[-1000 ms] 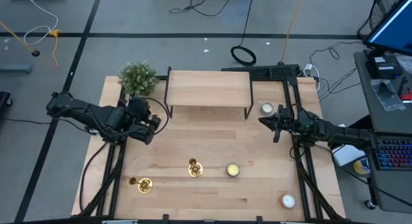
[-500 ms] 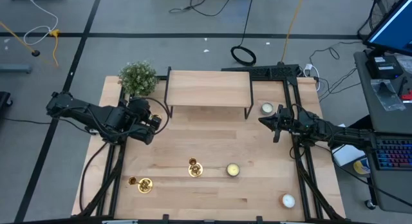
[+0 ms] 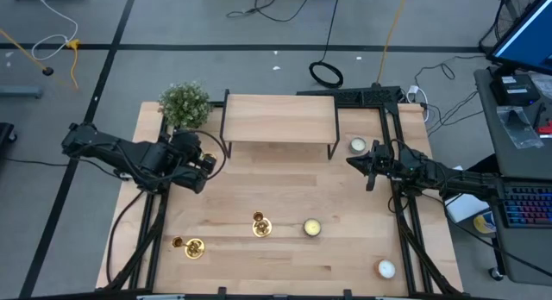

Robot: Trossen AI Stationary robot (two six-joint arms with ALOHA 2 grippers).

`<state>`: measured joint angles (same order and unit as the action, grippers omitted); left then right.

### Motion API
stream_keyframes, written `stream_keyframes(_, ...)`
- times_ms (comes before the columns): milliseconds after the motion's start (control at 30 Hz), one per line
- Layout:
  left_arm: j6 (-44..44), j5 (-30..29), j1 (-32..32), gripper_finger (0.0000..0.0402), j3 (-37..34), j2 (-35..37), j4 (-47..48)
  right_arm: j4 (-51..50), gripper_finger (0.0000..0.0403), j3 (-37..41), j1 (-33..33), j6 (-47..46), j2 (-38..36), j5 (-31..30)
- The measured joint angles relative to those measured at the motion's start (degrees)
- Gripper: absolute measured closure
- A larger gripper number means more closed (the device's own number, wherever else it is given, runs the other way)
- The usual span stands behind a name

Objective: Pick & Place candle stick holders
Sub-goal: Put the top gold candle holder on the shelf

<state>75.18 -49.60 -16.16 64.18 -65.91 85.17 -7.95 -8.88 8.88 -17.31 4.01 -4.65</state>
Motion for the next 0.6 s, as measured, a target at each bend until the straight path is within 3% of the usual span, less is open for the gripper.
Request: stream_keyframes(600,-1.1,0.0,-0.1,0.0400,0.0,3.1,-0.3,0.0,0.0399,0.0,0.0,0.0,0.0,0.0)
